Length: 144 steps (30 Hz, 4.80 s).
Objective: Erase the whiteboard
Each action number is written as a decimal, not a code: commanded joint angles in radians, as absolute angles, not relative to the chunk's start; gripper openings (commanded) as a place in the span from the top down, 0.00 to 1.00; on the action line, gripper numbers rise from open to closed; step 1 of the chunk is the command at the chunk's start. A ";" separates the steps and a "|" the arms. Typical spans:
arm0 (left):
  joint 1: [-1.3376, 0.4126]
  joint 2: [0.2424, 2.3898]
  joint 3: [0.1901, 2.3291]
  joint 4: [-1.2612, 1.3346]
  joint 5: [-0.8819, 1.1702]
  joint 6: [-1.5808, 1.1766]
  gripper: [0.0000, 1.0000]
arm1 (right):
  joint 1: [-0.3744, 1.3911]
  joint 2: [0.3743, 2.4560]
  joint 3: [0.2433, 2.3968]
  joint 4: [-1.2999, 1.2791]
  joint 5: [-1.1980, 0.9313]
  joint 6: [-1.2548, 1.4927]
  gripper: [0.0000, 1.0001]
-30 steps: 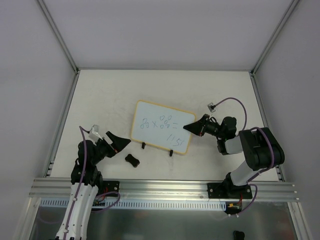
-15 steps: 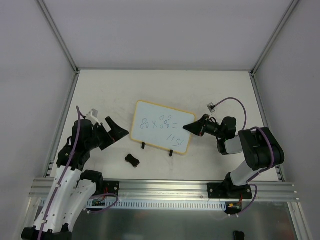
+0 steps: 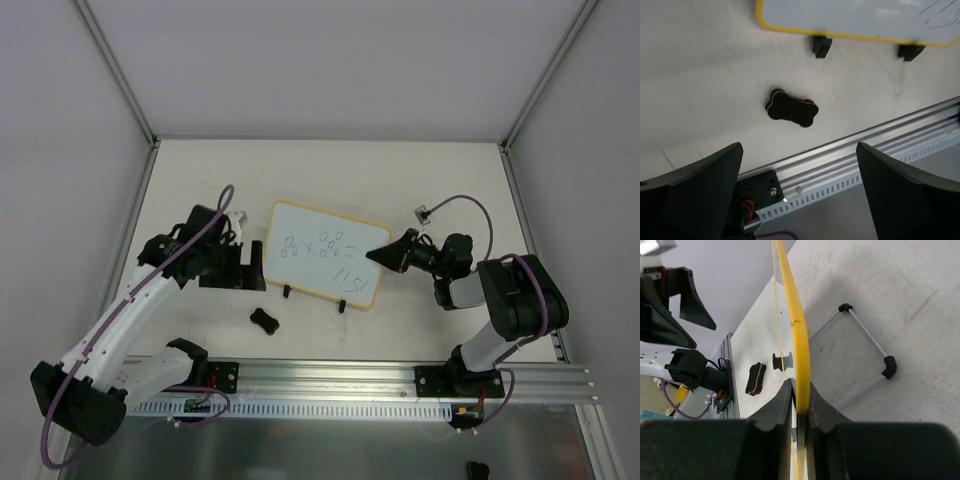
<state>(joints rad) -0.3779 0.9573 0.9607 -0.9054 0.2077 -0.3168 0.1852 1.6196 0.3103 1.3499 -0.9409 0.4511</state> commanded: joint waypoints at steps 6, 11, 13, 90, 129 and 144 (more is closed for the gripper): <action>-0.577 1.140 1.005 -0.974 0.014 -0.331 0.01 | 0.192 1.618 0.304 1.531 -0.903 0.328 1.00; -0.617 1.172 0.950 -0.882 0.038 -0.393 0.01 | 0.192 1.615 0.299 1.532 -0.904 0.331 1.00; -0.641 1.183 0.911 -0.855 0.006 -0.441 0.01 | 0.192 1.612 0.299 1.532 -0.904 0.330 1.00; -0.749 1.290 0.643 -0.693 -0.138 -1.706 0.43 | 0.189 1.583 0.298 1.532 -0.910 0.348 1.00; -0.750 1.105 0.838 -0.539 -0.575 -0.843 1.00 | 0.187 1.586 0.302 1.532 -0.917 0.357 1.00; -0.552 1.091 0.719 -0.005 -0.003 -0.402 1.00 | 0.189 1.585 0.304 1.531 -0.922 0.360 1.00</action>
<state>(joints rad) -0.5964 1.0737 0.7242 -0.1261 -0.1860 -0.4950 0.1867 1.6005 0.3035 1.3460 -0.9405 0.4519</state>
